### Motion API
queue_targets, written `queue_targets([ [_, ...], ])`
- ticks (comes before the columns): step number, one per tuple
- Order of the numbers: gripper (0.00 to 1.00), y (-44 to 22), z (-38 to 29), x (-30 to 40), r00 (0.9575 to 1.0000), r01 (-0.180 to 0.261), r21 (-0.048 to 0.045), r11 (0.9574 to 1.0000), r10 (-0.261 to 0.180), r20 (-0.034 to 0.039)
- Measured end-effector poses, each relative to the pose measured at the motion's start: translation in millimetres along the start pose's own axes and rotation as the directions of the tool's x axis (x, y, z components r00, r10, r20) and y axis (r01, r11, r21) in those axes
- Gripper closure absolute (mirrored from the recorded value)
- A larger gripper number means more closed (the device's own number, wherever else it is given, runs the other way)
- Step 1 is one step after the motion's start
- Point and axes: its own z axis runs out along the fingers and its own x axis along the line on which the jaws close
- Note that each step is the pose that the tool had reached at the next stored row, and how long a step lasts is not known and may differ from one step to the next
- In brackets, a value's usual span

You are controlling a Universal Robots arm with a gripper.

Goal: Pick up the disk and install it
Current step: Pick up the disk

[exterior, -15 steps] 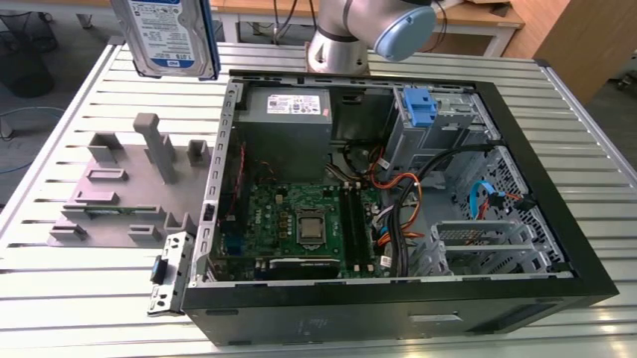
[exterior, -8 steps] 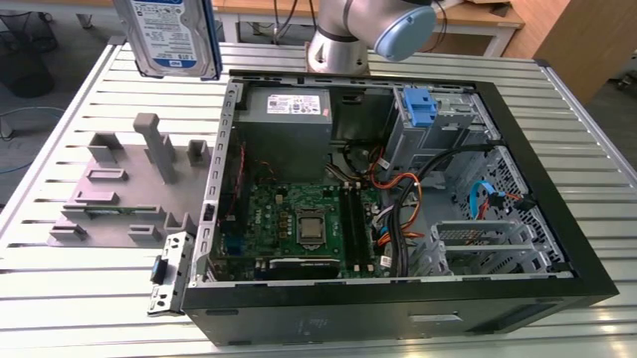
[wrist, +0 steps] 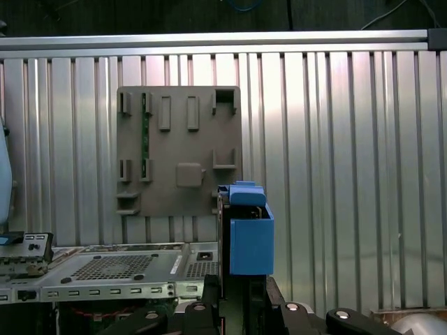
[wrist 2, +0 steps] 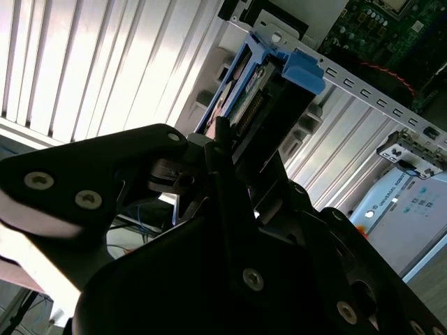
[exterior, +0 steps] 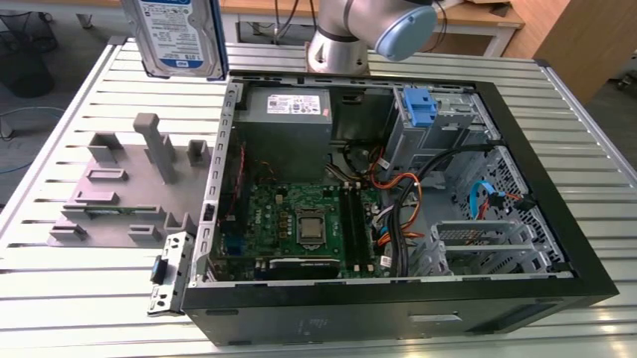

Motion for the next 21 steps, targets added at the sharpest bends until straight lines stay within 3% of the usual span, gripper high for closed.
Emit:
queue_targets([
  [9,0.65,-7.8,0.0,-0.4,1.0,0.0,0.0,1.0,0.0,0.0],
  [21,0.65,-12.6,0.0,-0.6,1.0,0.0,0.0,1.0,0.0,0.0],
])
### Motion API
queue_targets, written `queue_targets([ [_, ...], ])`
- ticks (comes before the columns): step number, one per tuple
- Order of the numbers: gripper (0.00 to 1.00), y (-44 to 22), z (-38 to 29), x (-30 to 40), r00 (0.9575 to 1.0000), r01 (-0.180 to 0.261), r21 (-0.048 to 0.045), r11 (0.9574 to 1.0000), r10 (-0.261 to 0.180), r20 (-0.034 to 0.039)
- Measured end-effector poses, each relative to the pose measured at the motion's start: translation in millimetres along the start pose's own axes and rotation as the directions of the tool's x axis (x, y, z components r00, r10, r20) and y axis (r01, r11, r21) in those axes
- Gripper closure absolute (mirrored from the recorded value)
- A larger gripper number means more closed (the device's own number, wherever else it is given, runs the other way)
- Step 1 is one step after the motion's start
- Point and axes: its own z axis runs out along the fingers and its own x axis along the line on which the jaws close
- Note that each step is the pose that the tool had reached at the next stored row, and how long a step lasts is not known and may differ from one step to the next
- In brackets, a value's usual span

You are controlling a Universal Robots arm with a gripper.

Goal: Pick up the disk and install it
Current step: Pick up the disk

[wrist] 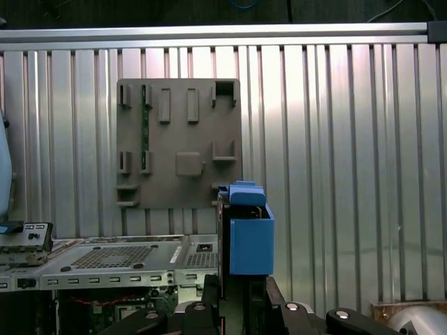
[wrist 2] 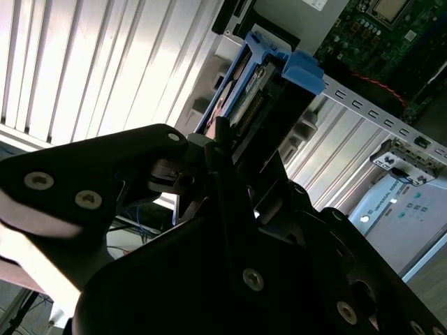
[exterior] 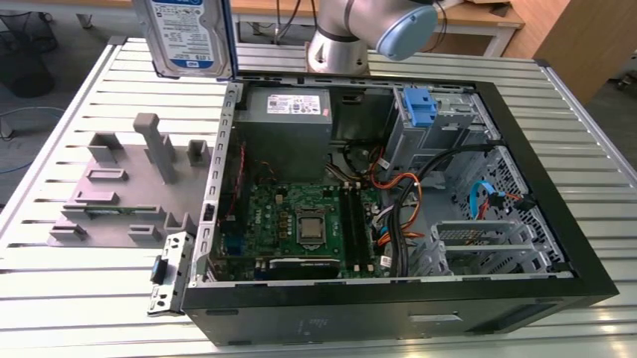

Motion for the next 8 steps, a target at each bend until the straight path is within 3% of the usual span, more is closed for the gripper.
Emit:
queue_targets([
  [8,0.65,-2.9,0.0,-0.2,1.0,0.0,0.0,1.0,0.0,0.0],
])
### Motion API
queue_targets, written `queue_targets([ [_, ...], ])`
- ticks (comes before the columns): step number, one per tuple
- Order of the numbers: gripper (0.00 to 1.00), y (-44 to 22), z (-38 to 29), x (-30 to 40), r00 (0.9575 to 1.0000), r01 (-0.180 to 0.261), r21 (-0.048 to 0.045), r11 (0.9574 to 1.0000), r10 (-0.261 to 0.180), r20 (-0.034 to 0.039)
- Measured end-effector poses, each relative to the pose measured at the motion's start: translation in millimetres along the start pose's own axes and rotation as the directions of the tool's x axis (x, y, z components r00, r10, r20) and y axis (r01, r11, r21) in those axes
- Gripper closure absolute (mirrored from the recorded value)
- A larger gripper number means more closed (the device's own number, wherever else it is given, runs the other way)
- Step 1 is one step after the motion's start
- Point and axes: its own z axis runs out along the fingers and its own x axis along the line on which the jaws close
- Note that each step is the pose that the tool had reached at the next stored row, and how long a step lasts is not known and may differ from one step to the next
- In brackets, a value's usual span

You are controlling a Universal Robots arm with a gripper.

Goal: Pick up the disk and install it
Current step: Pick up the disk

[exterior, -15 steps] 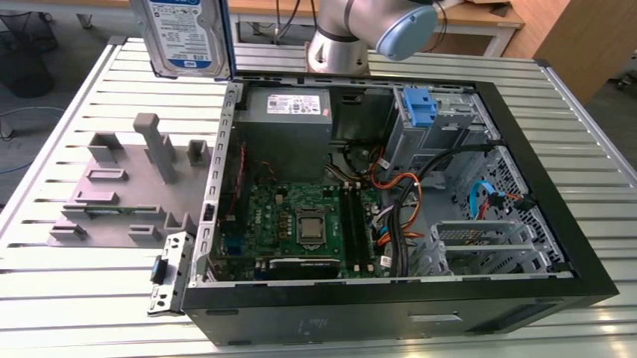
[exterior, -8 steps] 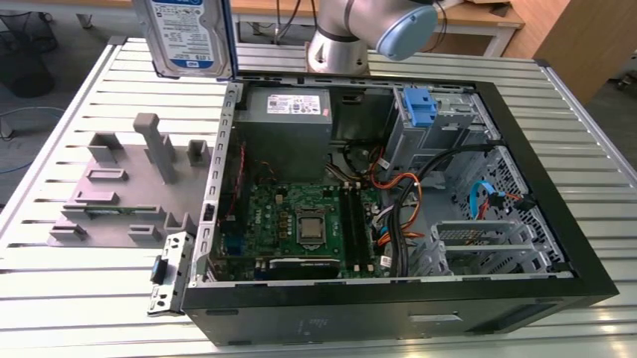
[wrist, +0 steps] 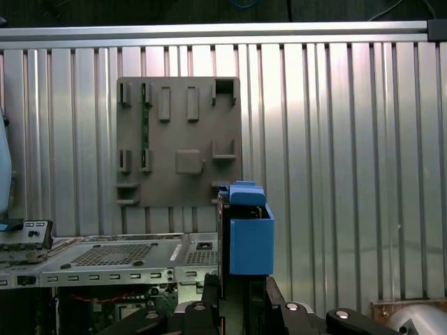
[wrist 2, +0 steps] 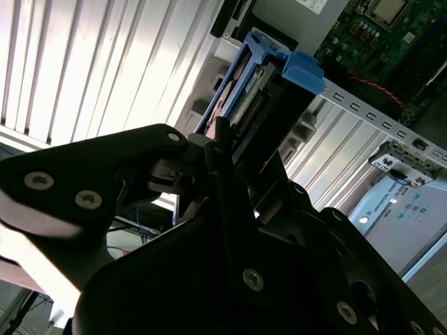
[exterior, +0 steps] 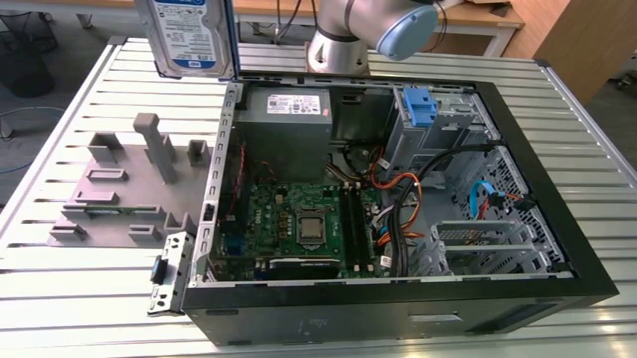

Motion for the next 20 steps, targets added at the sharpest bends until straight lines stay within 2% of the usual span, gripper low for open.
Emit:
queue_targets([
  [20,0.65,-4.4,0.0,-0.2,1.0,0.0,-0.0001,1.0,0.0,-0.0001],
])
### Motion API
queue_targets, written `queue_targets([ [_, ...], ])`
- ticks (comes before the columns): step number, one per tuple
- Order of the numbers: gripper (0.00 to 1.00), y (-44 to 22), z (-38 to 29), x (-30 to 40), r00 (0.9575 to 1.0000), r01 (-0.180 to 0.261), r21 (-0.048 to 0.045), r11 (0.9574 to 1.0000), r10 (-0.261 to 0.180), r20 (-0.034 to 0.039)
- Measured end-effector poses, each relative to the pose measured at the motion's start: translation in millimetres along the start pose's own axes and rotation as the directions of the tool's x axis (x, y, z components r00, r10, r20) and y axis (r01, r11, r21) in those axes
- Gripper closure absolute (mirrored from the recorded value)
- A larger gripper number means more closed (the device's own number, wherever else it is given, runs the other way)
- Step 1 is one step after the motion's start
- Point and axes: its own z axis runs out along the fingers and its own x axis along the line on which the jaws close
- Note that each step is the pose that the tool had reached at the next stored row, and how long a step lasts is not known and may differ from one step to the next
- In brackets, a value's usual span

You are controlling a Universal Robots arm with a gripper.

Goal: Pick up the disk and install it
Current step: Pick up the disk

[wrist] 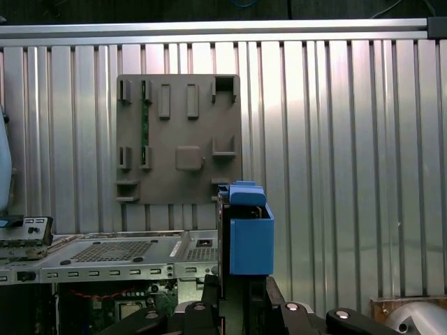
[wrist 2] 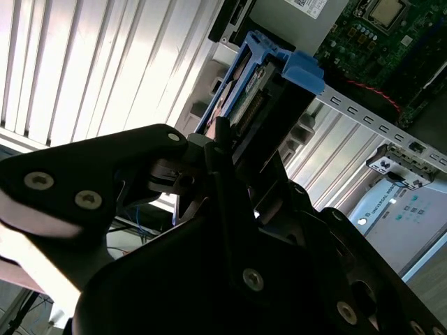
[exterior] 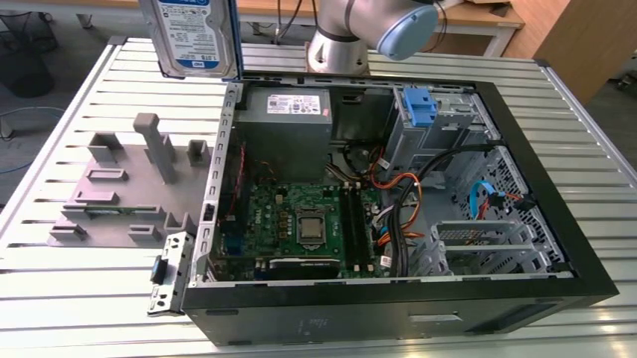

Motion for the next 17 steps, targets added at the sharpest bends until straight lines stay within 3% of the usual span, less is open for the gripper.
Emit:
queue_targets([
  [5,0.65,-0.7,0.0,0.0,1.0,0.0,0.0,1.0,0.0,0.0],
  [12,0.65,-9.3,0.1,-0.4,1.0,0.0,0.0,1.0,0.0,0.0],
  [17,0.65,-11.4,0.3,0.6,1.0,0.0,0.0001,1.0,0.0,0.0001],
])
